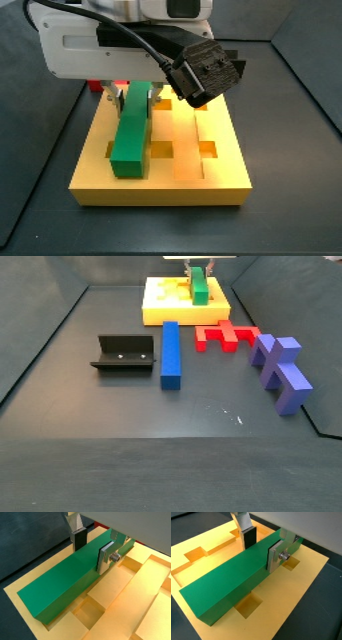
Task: Pick up the green object. Move up. Move to above the board. Insert the green object.
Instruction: Insert the green object.
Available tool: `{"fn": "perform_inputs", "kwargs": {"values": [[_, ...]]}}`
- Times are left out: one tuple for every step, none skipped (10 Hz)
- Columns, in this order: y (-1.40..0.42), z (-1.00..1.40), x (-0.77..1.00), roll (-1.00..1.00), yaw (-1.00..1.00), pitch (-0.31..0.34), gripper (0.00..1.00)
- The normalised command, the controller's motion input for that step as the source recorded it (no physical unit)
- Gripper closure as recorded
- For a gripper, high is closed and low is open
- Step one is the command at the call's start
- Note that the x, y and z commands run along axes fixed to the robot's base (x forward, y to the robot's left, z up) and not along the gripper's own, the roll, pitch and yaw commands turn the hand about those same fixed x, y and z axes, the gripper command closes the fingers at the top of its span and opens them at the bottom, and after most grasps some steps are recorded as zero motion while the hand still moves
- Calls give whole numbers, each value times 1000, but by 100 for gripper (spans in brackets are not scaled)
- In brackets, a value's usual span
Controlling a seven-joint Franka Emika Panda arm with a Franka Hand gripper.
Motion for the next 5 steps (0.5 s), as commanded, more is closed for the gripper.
{"fn": "perform_inputs", "kwargs": {"values": [[0,-283,200,0,169,0,100],[0,-237,114,-10,89,0,100],[0,-246,126,-3,86,0,100],[0,-217,80,-9,51,0,100],[0,-254,0,-1,31,-10,100]]}}
